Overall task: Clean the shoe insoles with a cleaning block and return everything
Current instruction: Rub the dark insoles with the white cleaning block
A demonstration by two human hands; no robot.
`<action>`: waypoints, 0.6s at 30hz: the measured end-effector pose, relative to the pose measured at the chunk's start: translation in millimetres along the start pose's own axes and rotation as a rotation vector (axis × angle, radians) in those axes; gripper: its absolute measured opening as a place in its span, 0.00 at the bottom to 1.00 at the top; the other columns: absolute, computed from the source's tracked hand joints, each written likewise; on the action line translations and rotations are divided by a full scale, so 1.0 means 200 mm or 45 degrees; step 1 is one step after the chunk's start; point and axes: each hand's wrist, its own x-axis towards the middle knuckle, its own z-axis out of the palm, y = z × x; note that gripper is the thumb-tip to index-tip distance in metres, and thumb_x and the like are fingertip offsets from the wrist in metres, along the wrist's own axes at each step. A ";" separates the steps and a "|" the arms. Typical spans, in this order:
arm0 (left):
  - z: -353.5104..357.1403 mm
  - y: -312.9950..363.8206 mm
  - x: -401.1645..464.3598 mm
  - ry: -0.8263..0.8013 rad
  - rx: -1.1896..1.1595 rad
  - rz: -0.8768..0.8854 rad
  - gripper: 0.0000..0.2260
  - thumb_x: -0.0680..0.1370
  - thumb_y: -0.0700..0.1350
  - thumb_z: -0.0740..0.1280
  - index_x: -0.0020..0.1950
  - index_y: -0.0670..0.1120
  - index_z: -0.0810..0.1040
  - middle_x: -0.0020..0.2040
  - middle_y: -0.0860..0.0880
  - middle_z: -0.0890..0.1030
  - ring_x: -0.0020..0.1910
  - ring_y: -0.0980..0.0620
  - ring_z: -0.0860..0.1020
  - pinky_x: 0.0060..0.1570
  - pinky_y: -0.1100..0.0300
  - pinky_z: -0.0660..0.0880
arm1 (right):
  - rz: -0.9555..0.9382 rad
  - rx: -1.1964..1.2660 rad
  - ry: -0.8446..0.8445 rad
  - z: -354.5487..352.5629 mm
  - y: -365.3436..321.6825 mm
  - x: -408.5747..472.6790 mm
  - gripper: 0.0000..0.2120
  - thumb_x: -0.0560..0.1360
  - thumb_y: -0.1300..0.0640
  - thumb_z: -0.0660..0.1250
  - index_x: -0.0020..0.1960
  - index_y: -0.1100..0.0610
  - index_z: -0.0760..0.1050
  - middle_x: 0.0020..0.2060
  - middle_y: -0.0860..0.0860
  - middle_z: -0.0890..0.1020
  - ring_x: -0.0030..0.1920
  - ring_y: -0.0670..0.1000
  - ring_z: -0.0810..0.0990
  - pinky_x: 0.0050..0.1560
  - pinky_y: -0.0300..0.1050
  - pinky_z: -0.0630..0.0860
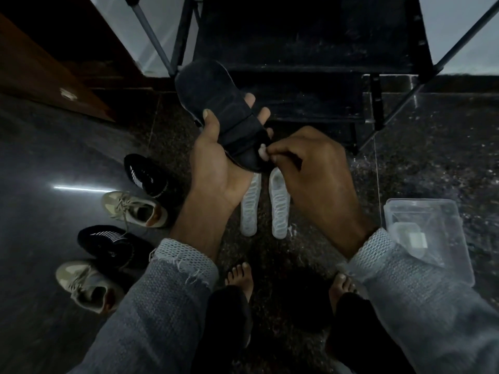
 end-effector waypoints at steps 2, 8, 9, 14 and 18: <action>0.00 0.00 0.00 -0.008 0.008 -0.002 0.23 0.84 0.55 0.45 0.67 0.44 0.71 0.70 0.45 0.73 0.64 0.45 0.75 0.65 0.48 0.71 | 0.131 0.140 -0.045 -0.01 0.00 0.01 0.05 0.75 0.63 0.70 0.48 0.57 0.83 0.44 0.50 0.81 0.43 0.43 0.79 0.46 0.33 0.76; 0.00 -0.01 0.01 -0.001 0.052 -0.059 0.24 0.84 0.55 0.47 0.71 0.43 0.69 0.69 0.46 0.74 0.69 0.49 0.72 0.61 0.51 0.74 | 0.454 0.610 -0.058 -0.10 0.03 0.06 0.03 0.75 0.63 0.71 0.47 0.59 0.82 0.41 0.49 0.85 0.41 0.42 0.83 0.43 0.34 0.78; 0.00 -0.02 0.01 -0.011 0.059 -0.072 0.23 0.84 0.55 0.47 0.69 0.43 0.71 0.68 0.46 0.76 0.68 0.50 0.73 0.61 0.52 0.74 | 0.474 0.636 -0.071 -0.10 0.04 0.06 0.03 0.75 0.63 0.71 0.47 0.59 0.82 0.41 0.50 0.85 0.41 0.45 0.83 0.44 0.37 0.79; 0.00 -0.06 0.01 -0.071 0.174 -0.131 0.23 0.84 0.55 0.47 0.57 0.44 0.78 0.50 0.49 0.84 0.49 0.54 0.83 0.60 0.52 0.75 | 0.446 0.663 -0.073 -0.12 0.04 0.06 0.03 0.74 0.65 0.70 0.47 0.60 0.82 0.41 0.49 0.85 0.41 0.42 0.83 0.42 0.33 0.78; 0.02 -0.08 0.00 -0.085 0.202 -0.169 0.24 0.84 0.54 0.48 0.67 0.40 0.73 0.55 0.46 0.83 0.55 0.50 0.82 0.56 0.55 0.78 | 0.423 0.643 -0.001 -0.18 0.08 0.07 0.03 0.75 0.64 0.70 0.48 0.61 0.82 0.42 0.50 0.85 0.42 0.43 0.84 0.44 0.33 0.77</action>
